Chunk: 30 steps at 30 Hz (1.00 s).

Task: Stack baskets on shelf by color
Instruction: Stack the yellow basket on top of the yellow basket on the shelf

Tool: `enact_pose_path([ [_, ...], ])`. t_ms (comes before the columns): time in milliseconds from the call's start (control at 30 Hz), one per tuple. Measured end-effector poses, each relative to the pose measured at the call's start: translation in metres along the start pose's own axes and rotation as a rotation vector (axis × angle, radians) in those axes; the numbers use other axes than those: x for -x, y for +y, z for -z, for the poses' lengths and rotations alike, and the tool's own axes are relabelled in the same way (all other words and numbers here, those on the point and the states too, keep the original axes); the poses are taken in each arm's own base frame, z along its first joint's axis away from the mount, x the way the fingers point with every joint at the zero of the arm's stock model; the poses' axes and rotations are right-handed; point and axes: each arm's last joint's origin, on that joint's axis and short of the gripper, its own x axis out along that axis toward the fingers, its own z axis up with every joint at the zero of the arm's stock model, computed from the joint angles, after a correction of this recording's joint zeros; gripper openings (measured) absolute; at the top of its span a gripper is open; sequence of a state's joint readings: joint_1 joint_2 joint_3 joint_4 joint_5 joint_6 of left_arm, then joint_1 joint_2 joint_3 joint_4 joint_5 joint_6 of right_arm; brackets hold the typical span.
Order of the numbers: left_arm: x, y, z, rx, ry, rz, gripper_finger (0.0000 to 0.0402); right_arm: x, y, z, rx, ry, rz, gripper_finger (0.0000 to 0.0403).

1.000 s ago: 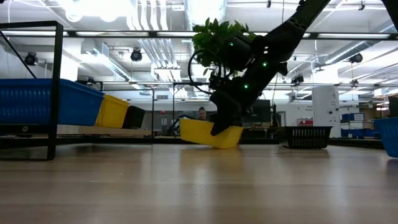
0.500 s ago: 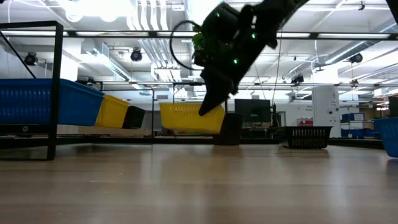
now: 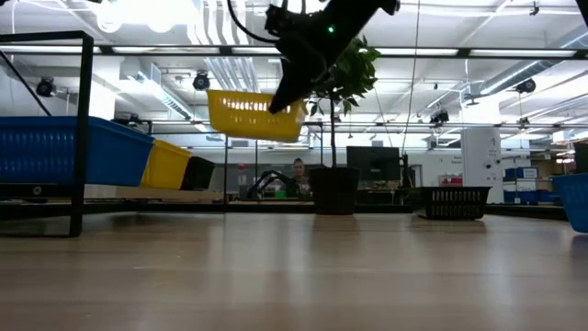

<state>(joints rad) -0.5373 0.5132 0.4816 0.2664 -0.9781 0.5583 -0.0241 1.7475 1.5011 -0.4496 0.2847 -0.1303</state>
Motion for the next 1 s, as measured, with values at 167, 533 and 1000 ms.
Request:
enact_pose_path([
  [167, 0.002, 0.004, 0.000, 0.008, 0.013, -0.032, 0.0097, 0.002, -0.001, -0.010, 0.017, -0.068, -0.015, 0.0009],
  [533, 0.002, 0.005, 0.001, 0.009, 0.014, -0.032, 0.0097, -0.013, 0.004, -0.028, 0.034, -0.213, -0.101, 0.0009],
  [1000, 0.003, 0.006, 0.000, 0.015, 0.010, -0.033, 0.0097, -0.068, 0.014, -0.067, 0.119, -0.136, -0.110, 0.0009],
])
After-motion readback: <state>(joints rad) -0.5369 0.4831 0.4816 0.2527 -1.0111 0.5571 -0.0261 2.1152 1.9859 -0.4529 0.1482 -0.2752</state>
